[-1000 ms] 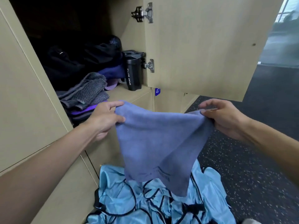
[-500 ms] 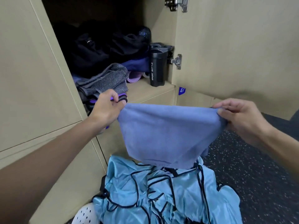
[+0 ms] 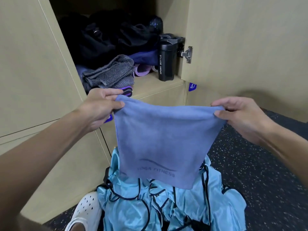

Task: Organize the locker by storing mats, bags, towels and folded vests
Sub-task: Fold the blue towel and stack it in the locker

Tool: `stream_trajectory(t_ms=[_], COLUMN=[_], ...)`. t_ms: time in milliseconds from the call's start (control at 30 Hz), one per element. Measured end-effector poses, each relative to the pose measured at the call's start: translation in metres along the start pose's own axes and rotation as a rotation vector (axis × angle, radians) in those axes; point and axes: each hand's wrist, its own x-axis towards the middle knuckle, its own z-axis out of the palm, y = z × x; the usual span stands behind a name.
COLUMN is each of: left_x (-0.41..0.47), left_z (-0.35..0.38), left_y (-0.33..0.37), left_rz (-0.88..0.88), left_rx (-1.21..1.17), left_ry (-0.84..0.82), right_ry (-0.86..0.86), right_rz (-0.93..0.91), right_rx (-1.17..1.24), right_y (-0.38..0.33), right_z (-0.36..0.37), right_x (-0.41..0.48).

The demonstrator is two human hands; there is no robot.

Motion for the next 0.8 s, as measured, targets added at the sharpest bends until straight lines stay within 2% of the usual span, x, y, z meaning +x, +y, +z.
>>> stream_trajectory(t_ms=[100,333,433,500,567,633,800], left_x=[-0.001,-0.001,-0.002,-0.005,-0.007,-0.006,-0.008], left_z=[-0.002,0.002,0.005,0.008,0.009,0.007,0.003], left_y=[-0.003,-0.003,0.000,0.005,0.008,0.010,0.007], left_rz=[0.081,0.116,0.074,0.001,-0.060,-0.056,0.078], left_rx=[0.142,0.204,0.162,0.060,-0.053,-0.104,0.033], left_ry=[0.055,0.096,0.076,0.037,-0.014,-0.045,-0.013], right_ry=[0.064,0.186,0.167,0.087,0.014,0.016,0.126], right_rz=[-0.030,0.121,0.147,0.153,0.151,0.120,-0.019], right_rx=[-0.039,0.211,0.333,0.391,0.375,0.306,0.007], right_y=[0.000,-0.008,-0.011,-0.015,-0.016,-0.015,-0.008], right_z=[-0.003,-0.007,-0.009,-0.011,-0.013,-0.014,-0.014], right_x=[-0.002,-0.002,-0.002,-0.004,-0.006,-0.006,-0.008])
